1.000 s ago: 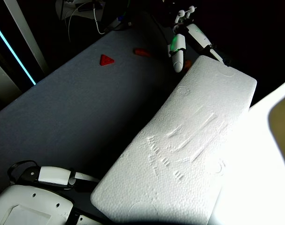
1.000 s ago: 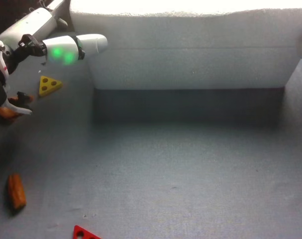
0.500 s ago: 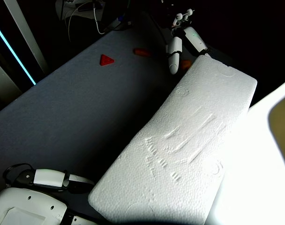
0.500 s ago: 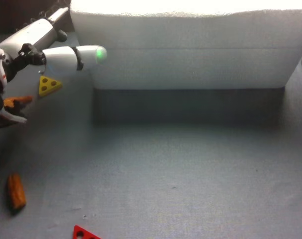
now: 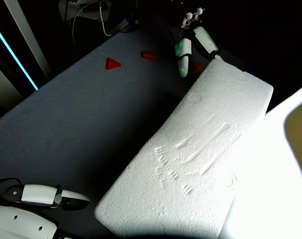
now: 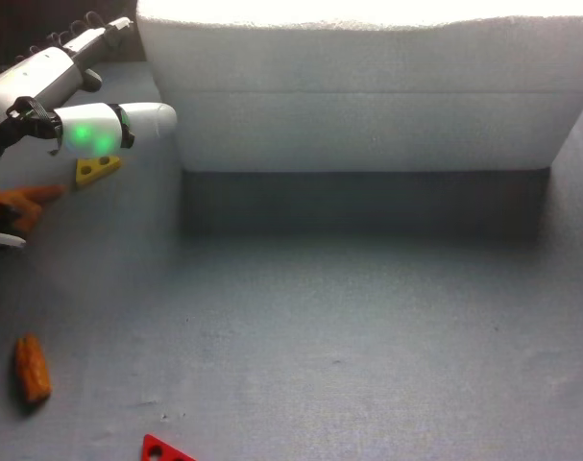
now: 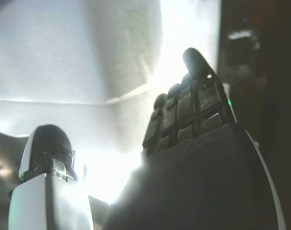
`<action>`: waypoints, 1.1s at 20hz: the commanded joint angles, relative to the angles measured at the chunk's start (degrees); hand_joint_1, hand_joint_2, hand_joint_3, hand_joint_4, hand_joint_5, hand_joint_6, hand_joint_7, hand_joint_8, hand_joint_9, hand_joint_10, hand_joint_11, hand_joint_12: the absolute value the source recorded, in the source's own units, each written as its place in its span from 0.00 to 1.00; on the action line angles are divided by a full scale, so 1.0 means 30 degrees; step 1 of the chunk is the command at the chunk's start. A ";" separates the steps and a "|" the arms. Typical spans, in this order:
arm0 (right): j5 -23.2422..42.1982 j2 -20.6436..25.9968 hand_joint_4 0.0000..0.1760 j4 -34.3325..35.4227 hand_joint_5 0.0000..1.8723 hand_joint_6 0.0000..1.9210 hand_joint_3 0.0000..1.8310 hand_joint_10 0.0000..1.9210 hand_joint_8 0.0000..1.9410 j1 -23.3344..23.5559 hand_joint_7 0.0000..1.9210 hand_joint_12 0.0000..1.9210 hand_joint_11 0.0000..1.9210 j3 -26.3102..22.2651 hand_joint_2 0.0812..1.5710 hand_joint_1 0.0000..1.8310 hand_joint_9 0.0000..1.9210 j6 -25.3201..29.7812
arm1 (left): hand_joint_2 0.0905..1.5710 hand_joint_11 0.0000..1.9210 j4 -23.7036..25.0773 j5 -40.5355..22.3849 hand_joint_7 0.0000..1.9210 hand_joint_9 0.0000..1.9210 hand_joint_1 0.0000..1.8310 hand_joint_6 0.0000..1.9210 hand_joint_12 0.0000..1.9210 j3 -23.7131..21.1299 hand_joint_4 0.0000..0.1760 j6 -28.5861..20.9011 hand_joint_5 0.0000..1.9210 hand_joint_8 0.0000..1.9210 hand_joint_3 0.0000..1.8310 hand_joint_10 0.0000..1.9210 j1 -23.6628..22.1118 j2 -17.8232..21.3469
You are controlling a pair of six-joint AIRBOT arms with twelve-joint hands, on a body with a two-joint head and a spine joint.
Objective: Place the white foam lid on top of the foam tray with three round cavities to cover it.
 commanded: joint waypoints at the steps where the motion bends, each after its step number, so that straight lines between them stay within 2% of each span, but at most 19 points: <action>1: 0.2693 0.0472 0.00 -0.0070 0.00 0.00 0.00 0.00 0.00 -0.0007 0.00 0.14 0.00 -0.0058 0.78 0.27 0.00 0.0037 | 0.66 0.00 -0.0081 -0.2698 0.00 0.00 0.24 0.00 0.51 -0.0062 0.06 -0.0056 0.01 0.00 0.00 0.00 -0.0008 0.0295; 2: 0.3047 0.0646 0.00 -0.0078 0.00 0.00 0.00 0.00 0.00 -0.0169 0.00 0.10 0.00 -0.0307 0.78 0.27 0.00 0.0037 | 0.65 0.00 -0.0098 -0.3075 0.00 0.01 0.23 0.00 0.54 -0.0274 0.07 -0.0056 0.01 0.00 0.00 0.00 0.0158 0.0453; 4: 0.4007 0.1184 0.00 -0.0280 0.00 0.00 0.00 0.00 0.00 -0.0698 0.00 0.06 0.00 -0.1086 0.78 0.27 0.00 0.0037 | 0.66 0.00 -0.0093 -0.3984 0.00 0.01 0.24 0.00 0.53 -0.0908 0.00 -0.0056 0.02 0.00 0.00 0.00 0.0576 0.0906; 5: 0.4500 0.1492 0.00 -0.0424 0.00 0.00 0.00 0.00 0.00 -0.0977 0.00 0.17 0.00 -0.1552 0.80 0.30 0.00 0.0039 | 0.67 0.00 -0.0053 -0.4501 0.00 0.00 0.24 0.00 0.53 -0.1265 0.04 -0.0062 0.02 0.00 0.00 0.00 0.0838 0.1179; 6: 0.5201 0.1882 0.00 -0.0668 0.00 0.00 0.00 0.01 0.00 -0.1369 0.01 0.42 0.00 -0.2127 0.80 0.28 0.03 0.0039 | 0.68 0.00 -0.0045 -0.5223 0.00 0.00 0.23 0.00 0.51 -0.1777 0.05 -0.0081 0.02 0.00 0.00 0.00 0.1235 0.1567; 7: 0.5564 0.2086 0.00 -0.0798 0.00 0.00 0.00 0.02 0.00 -0.1600 0.01 0.56 0.00 -0.2440 0.81 0.28 0.03 0.0039 | 0.68 0.00 -0.0043 -0.5674 0.00 0.00 0.24 0.00 0.51 -0.2029 0.10 -0.0119 0.02 0.00 0.00 0.00 0.1468 0.1759; 8: 0.6280 0.2432 0.00 -0.1031 0.00 0.00 0.00 0.02 0.00 -0.2083 0.01 0.56 0.00 -0.3005 0.81 0.28 0.03 0.0042 | 0.68 0.00 0.0003 -0.6373 0.00 0.00 0.24 0.00 0.51 -0.2495 0.10 -0.0186 0.02 0.00 0.00 0.00 0.1911 0.2124; 9: 0.6943 0.2747 0.00 -0.1228 0.00 0.00 0.00 0.00 0.00 -0.2551 0.00 0.61 0.00 -0.3511 0.80 0.24 0.01 0.0071 | 0.68 0.00 0.0095 -0.6921 0.00 0.00 0.23 0.00 0.49 -0.2929 0.15 -0.0197 0.02 0.00 0.00 0.00 0.2328 0.2449; 10: 0.7411 0.2995 0.00 -0.1457 0.00 0.00 0.00 0.00 0.00 -0.2977 0.00 0.51 0.00 -0.3901 0.81 0.23 0.00 0.0216 | 0.69 0.00 0.0211 -0.7378 0.00 0.00 0.24 0.00 0.51 -0.3307 0.08 -0.0234 0.03 0.00 0.00 0.00 0.2645 0.2716; 11: 0.8198 0.3293 0.00 -0.1751 0.00 0.00 0.00 0.00 0.00 -0.3578 0.00 0.48 0.00 -0.4392 0.81 0.23 0.00 0.0485 | 0.69 0.00 0.0349 -0.8067 0.00 0.00 0.24 0.00 0.51 -0.3832 0.03 -0.0293 0.03 0.00 0.00 0.00 0.3120 0.3054; 12: 0.8904 0.3574 0.00 -0.2076 0.00 0.00 0.00 0.00 0.00 -0.4277 0.00 0.48 0.00 -0.4860 0.82 0.19 0.00 0.0858 | 0.69 0.00 0.0494 -0.8701 0.00 0.00 0.25 0.00 0.45 -0.4283 0.00 -0.0406 0.03 0.00 0.00 0.00 0.3586 0.3345; 14: 0.9861 0.3877 0.00 -0.2480 0.00 0.00 0.00 0.00 0.00 -0.5322 0.00 0.53 0.00 -0.5458 0.83 0.21 0.00 0.1374 | 0.71 0.00 0.0839 -0.9576 0.01 0.00 0.25 0.00 0.27 -0.4884 0.00 -0.0698 0.04 0.00 0.00 0.00 0.4293 0.3751; 15: 1.0488 0.4000 0.00 -0.2790 0.00 0.00 0.00 0.00 0.00 -0.5985 0.00 0.53 0.00 -0.5861 0.83 0.16 0.00 0.1776 | 0.72 0.00 0.1229 -0.9950 0.01 0.00 0.24 0.00 0.26 -0.5295 0.00 -0.0835 0.03 0.00 0.00 0.00 0.4667 0.4032; 17: 1.1263 0.4116 0.00 -0.3365 0.00 0.00 0.00 0.00 0.00 -0.6732 0.00 0.48 0.00 -0.6308 0.84 0.17 0.00 0.2348 | 0.73 0.00 0.1687 -1.0445 0.01 0.00 0.24 0.00 0.21 -0.5874 0.00 -0.0843 0.03 0.00 0.00 0.00 0.5087 0.4336; 18: 1.1656 0.4147 0.00 -0.3739 0.00 0.00 0.00 0.01 0.00 -0.7121 0.00 0.51 0.00 -0.6590 0.83 0.15 0.01 0.2512 | 0.73 0.00 0.2052 -1.0769 0.01 0.00 0.24 0.00 0.14 -0.6277 0.00 -0.0877 0.02 0.00 0.00 0.00 0.5340 0.4471; 19: 1.1838 0.4145 0.00 -0.3974 0.00 0.00 0.00 0.02 0.00 -0.7284 0.00 0.60 0.00 -0.6722 0.82 0.16 0.04 0.2632 | 0.73 0.00 0.2180 -1.1018 0.01 0.00 0.25 0.00 0.08 -0.6475 0.00 -0.0923 0.02 0.00 0.00 0.00 0.5481 0.4487; 21: 1.2054 0.3940 0.00 -0.4824 0.00 0.00 0.00 0.00 0.00 -0.7543 0.00 0.51 0.00 -0.6901 0.81 0.19 0.00 0.3152 | 0.73 0.00 0.2763 -1.1719 0.00 0.00 0.24 0.00 0.06 -0.6924 0.00 -0.1210 0.01 0.00 0.00 0.00 0.5643 0.4363; 22: 1.2054 0.3835 0.00 -0.5097 0.00 0.00 0.00 0.00 0.00 -0.7543 0.00 0.43 0.00 -0.6919 0.81 0.21 0.00 0.3322 | 0.73 0.00 0.3053 -1.1778 0.00 0.00 0.23 0.00 0.03 -0.7012 0.00 -0.1299 0.01 0.00 0.00 0.00 0.5616 0.4279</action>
